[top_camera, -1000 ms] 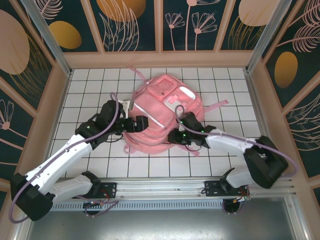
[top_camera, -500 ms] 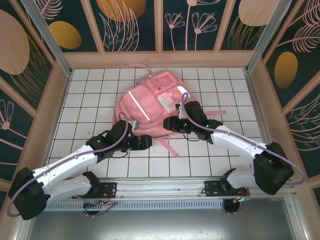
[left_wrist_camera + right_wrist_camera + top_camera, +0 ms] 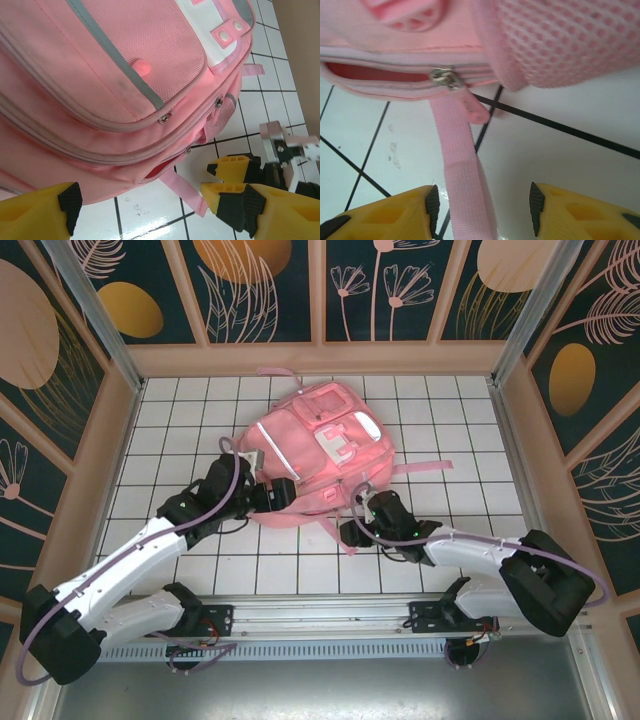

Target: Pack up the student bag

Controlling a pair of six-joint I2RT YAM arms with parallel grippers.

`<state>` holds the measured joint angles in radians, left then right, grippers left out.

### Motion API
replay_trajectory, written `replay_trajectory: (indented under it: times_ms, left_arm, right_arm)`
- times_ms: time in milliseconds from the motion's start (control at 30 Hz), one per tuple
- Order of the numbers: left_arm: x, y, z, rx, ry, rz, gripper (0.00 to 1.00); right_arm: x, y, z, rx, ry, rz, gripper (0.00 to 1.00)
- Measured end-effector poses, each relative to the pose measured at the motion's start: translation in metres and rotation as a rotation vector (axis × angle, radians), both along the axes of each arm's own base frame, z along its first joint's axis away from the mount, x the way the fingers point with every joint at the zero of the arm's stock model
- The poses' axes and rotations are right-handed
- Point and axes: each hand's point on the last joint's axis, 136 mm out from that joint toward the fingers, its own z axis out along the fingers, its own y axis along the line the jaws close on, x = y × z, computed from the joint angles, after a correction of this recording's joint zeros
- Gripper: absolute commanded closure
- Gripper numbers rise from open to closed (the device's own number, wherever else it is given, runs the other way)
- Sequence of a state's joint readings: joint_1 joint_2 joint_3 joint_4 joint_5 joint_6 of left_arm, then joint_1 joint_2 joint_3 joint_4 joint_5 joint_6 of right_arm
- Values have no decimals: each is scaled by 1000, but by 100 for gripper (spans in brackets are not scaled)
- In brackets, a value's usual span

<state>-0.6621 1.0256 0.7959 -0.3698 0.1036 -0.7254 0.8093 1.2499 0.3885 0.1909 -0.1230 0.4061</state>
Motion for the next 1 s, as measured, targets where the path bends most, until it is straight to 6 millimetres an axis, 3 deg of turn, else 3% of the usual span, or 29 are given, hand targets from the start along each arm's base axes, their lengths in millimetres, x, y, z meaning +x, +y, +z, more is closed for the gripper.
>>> replay_trajectory:
  times_ms: [167, 533, 733, 833, 1000]
  left_arm:
    - [-3, 2, -4, -6, 14, -5, 15]
    - [-1, 6, -6, -20, 27, 0, 14]
    - [1, 8, -6, -27, 27, 8, 14]
    - [1, 9, -8, -31, 33, 6, 14]
    - [1, 11, -10, -32, 33, 10, 14]
  right_arm:
    - [14, 14, 15, 59, -139, 35, 50]
    - [19, 12, -22, -2, -178, 38, 50]
    - [30, 21, -23, 24, -221, 32, 52]
    - [36, 27, -23, 38, -241, 30, 58]
    - [40, 30, -26, 33, -252, 31, 83]
